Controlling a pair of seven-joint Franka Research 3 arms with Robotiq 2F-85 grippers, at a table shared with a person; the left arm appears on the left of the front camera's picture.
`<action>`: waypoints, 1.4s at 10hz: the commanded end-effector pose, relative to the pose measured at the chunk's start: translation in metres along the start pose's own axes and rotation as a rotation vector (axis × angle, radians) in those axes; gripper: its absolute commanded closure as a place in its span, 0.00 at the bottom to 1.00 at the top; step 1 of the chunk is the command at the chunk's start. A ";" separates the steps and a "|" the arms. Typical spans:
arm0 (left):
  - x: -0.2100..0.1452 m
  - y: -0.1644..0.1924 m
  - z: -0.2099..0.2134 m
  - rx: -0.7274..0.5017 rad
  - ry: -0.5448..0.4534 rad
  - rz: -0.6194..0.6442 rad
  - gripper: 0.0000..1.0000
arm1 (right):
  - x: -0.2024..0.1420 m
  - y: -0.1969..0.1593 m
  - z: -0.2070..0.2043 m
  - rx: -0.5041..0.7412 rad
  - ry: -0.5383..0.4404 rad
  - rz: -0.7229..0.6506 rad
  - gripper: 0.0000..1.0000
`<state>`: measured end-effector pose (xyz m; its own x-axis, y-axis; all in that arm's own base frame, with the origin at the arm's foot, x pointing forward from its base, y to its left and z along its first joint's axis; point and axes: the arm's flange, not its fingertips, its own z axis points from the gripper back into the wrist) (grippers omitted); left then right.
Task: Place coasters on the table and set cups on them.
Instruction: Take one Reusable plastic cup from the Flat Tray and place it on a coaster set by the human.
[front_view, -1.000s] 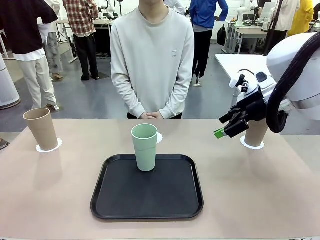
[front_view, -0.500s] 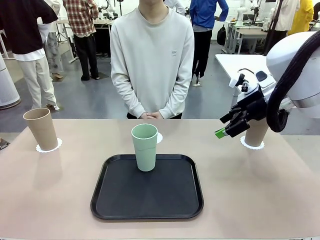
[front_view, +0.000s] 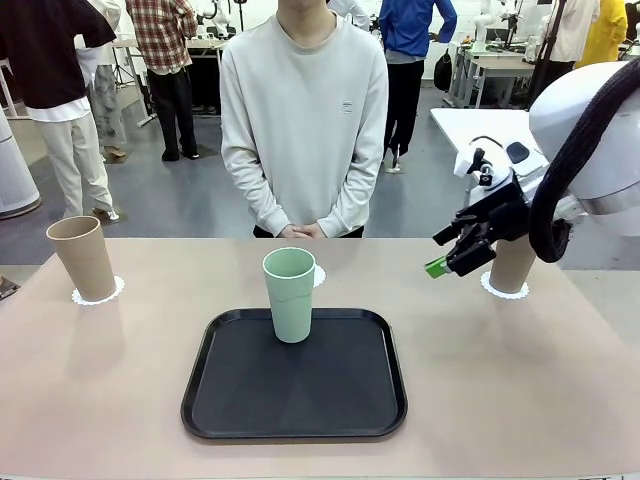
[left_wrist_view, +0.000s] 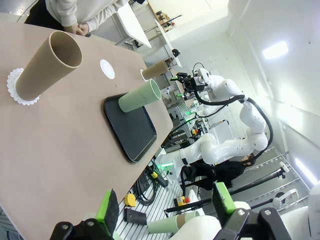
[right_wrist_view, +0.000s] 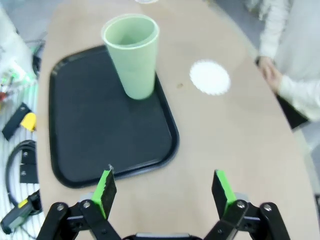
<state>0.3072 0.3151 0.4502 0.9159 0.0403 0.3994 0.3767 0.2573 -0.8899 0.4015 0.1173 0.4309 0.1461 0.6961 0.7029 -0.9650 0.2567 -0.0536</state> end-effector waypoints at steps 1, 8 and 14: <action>-0.001 -0.002 0.001 -0.008 -0.003 -0.003 0.00 | -0.002 -0.015 -0.060 0.114 -0.114 0.169 0.00; -0.001 -0.002 0.001 -0.008 -0.003 -0.003 0.00 | -0.003 -0.017 -0.152 0.174 -0.248 0.030 0.00; -0.001 -0.002 0.001 -0.008 -0.003 -0.003 0.00 | -0.002 -0.012 -0.148 0.216 -0.223 0.028 0.00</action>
<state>0.3073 0.3151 0.4503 0.9158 0.0400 0.3996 0.3770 0.2574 -0.8897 0.4470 0.2078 0.3256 0.0938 0.5293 0.8433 -0.9949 0.0823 0.0590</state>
